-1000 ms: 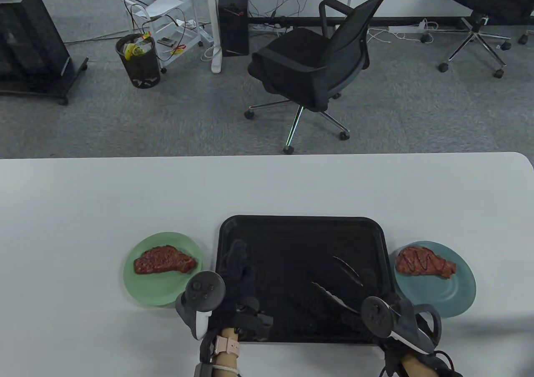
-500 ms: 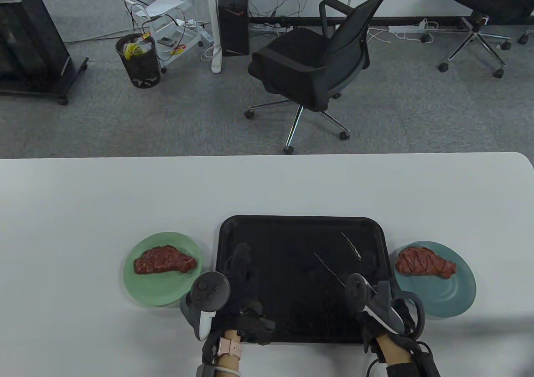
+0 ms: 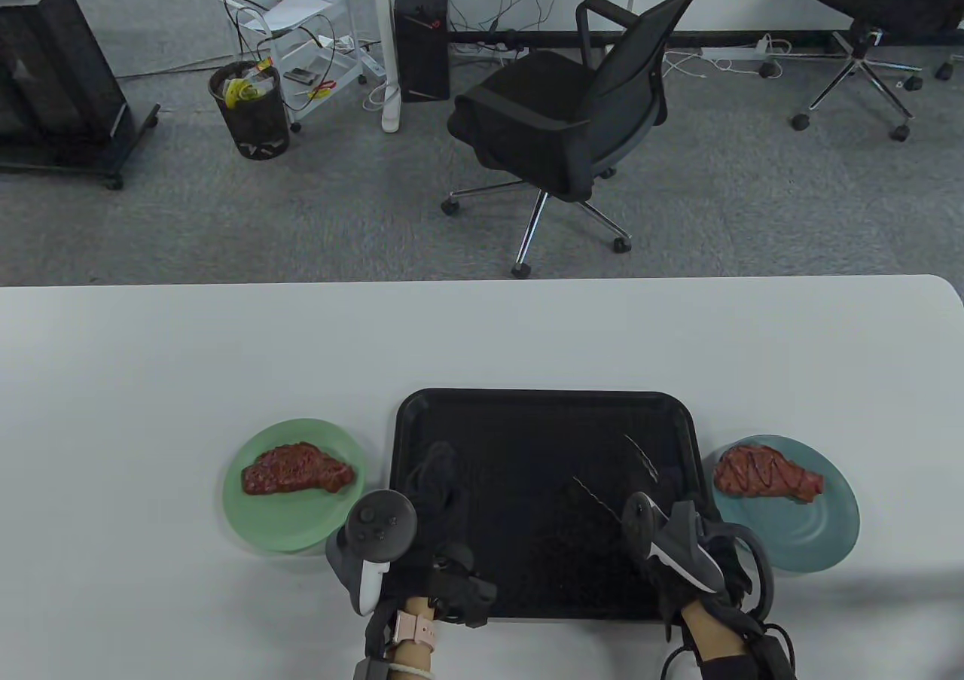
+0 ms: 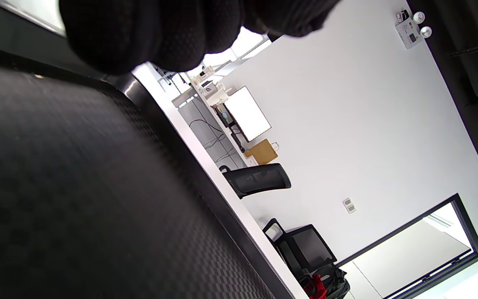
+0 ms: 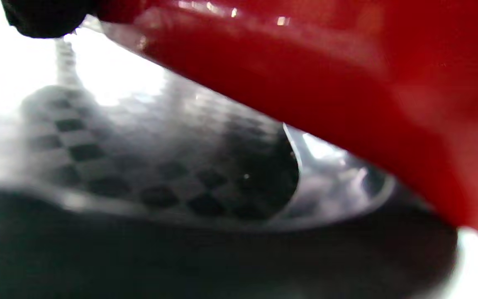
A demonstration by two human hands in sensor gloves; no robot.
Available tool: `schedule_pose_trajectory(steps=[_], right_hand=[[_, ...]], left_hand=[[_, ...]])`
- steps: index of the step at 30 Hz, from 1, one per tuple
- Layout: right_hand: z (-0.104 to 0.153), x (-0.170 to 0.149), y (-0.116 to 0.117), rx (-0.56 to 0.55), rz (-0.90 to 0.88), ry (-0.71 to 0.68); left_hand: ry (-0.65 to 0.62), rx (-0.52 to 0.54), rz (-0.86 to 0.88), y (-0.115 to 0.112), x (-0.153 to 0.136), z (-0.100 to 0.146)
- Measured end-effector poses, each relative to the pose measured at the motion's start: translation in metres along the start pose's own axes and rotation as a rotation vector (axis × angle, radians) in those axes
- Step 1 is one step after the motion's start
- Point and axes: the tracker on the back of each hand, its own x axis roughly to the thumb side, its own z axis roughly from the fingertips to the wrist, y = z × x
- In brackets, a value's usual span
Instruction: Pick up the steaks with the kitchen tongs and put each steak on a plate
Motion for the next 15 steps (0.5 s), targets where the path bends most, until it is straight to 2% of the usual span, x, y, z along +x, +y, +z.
schedule_pose_trajectory(steps=[9,13,15], right_hand=[[0.004,-0.003,-0.003,0.033,-0.027,-0.016],[0.011,-0.011,-0.012,-0.007,-0.073,-0.015],[0.016,-0.017,-0.021,-0.05,-0.15,-0.015]], left_hand=[[0.011,-0.003,-0.008,0.001,-0.003,0.001],[0.013,-0.009,-0.009,0.001,-0.003,0.001],[0.01,-0.011,-0.005,0.0,-0.002,0.001]])
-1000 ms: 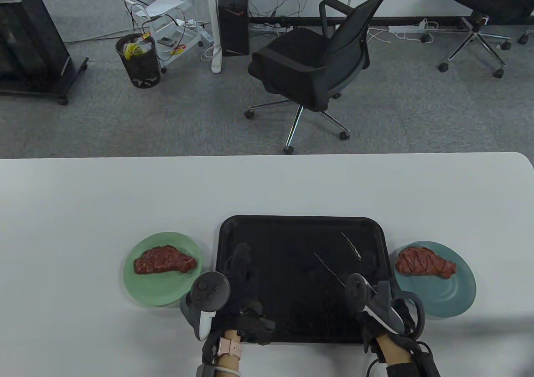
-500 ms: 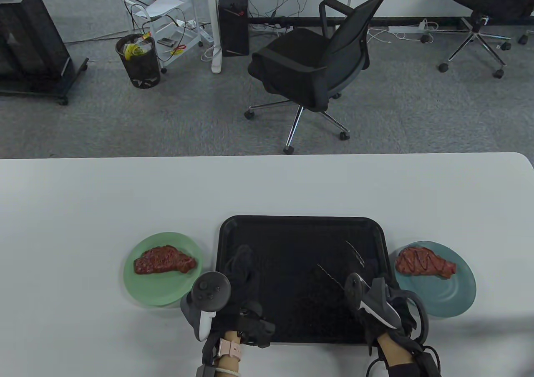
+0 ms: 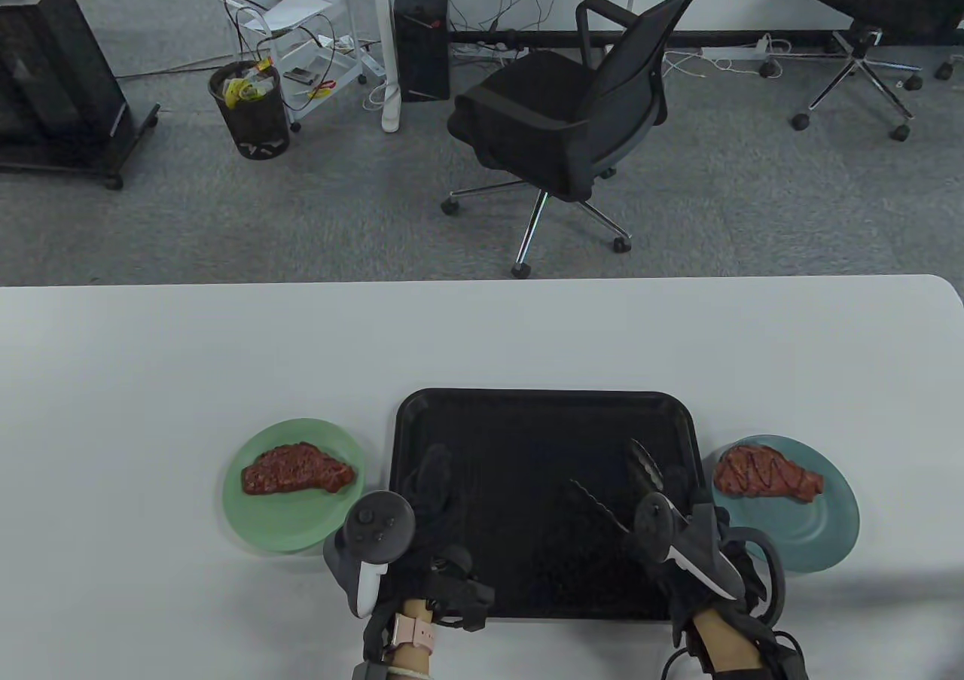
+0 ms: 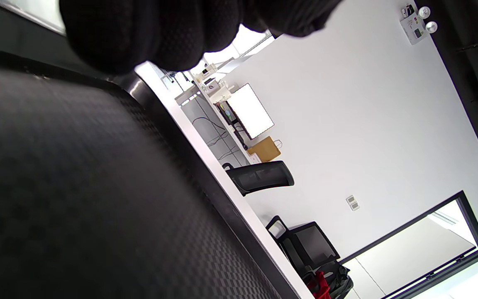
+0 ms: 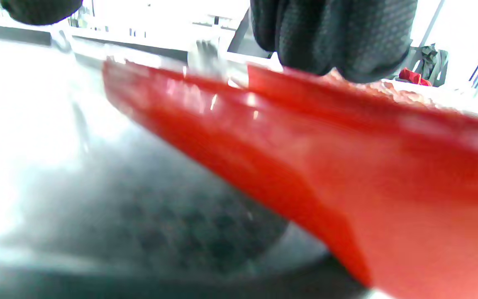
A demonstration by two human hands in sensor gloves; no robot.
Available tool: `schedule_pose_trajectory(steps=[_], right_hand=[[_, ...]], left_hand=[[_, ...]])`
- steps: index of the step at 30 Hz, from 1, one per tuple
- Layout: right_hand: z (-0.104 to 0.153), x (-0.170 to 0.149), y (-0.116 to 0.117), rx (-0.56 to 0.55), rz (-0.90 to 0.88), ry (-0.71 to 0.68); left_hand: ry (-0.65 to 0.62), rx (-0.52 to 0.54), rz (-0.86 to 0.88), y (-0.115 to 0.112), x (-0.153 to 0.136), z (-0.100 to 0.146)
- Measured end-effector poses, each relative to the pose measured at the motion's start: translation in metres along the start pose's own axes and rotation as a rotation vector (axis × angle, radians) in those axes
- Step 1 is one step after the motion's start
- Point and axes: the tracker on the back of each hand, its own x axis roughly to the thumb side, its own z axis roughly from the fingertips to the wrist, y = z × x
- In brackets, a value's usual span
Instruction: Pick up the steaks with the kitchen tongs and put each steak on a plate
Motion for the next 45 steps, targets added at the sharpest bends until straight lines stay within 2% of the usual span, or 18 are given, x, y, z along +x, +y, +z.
schedule_pose_trajectory(steps=[3,7,10,12,18,28,45], right_hand=[[0.003,-0.005,-0.02,-0.121,-0.178,-0.024],[0.007,-0.007,-0.047,-0.277,-0.544,-0.094],[0.01,-0.002,-0.052,-0.339,-0.719,-0.149],[0.01,0.003,-0.046,-0.361,-0.778,-0.171],[0.007,0.004,-0.035,-0.325,-0.637,-0.191],[0.005,-0.006,-0.028,-0.31,-0.66,-0.165],[0.004,-0.003,-0.027,-0.262,-0.67,-0.173]], left_hand=[[-0.008,-0.001,0.022,-0.001,0.002,0.0],[-0.009,-0.015,0.041,-0.005,0.006,-0.001],[-0.01,-0.019,0.044,-0.005,0.008,-0.001],[-0.016,-0.011,0.045,-0.005,0.01,-0.001],[-0.019,-0.01,0.056,-0.005,0.012,0.001],[-0.012,-0.028,0.038,-0.008,0.012,0.001],[0.008,-0.026,0.034,-0.007,0.007,0.001]])
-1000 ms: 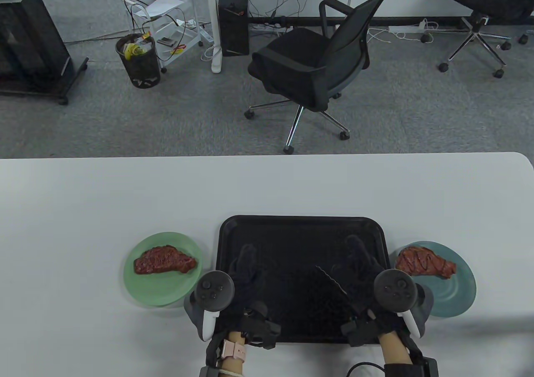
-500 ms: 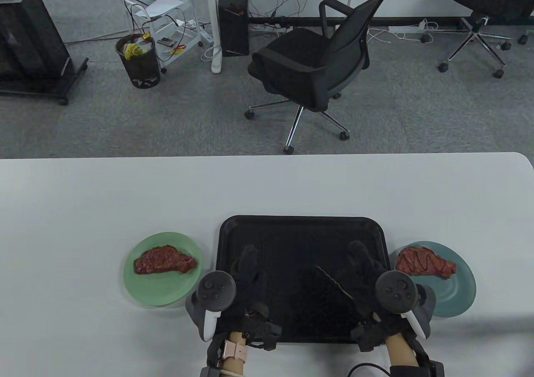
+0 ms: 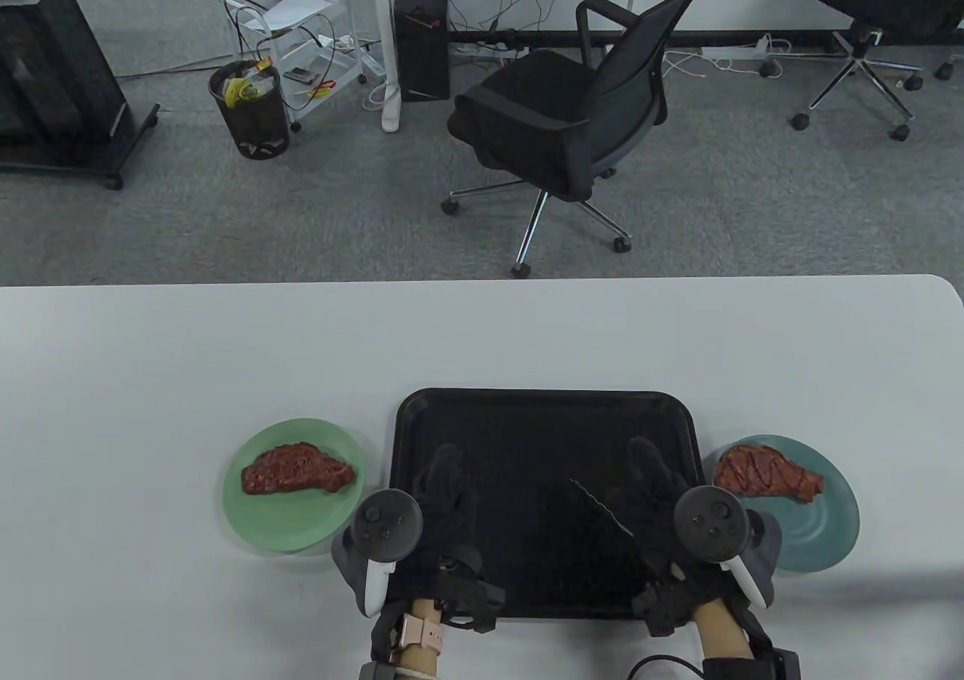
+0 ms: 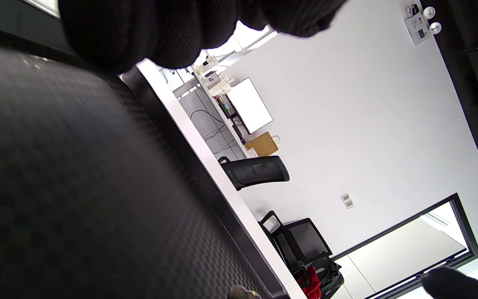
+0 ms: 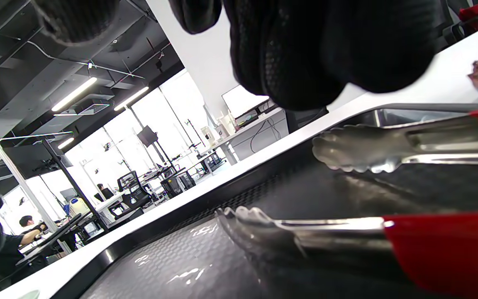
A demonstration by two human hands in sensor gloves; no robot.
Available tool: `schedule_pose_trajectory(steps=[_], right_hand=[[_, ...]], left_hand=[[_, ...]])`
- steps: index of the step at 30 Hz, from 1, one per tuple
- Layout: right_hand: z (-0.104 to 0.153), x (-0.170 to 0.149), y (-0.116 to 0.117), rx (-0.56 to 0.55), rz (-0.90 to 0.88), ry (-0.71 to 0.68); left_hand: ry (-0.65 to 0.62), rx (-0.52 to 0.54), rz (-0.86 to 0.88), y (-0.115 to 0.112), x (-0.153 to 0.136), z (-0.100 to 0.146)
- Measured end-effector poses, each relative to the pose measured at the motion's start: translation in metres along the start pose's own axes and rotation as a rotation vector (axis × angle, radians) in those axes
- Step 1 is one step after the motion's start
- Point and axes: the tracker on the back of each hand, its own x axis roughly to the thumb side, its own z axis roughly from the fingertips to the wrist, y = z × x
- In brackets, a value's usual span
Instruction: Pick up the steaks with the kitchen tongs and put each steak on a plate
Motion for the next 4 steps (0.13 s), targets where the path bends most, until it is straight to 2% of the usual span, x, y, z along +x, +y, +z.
schedule_pose_trajectory(steps=[4], right_hand=[[0.0001,0.0016,-0.0016,-0.002,-0.014,0.001]], left_hand=[[0.004,-0.005,-0.011,-0.0008,-0.0004,-0.0001]])
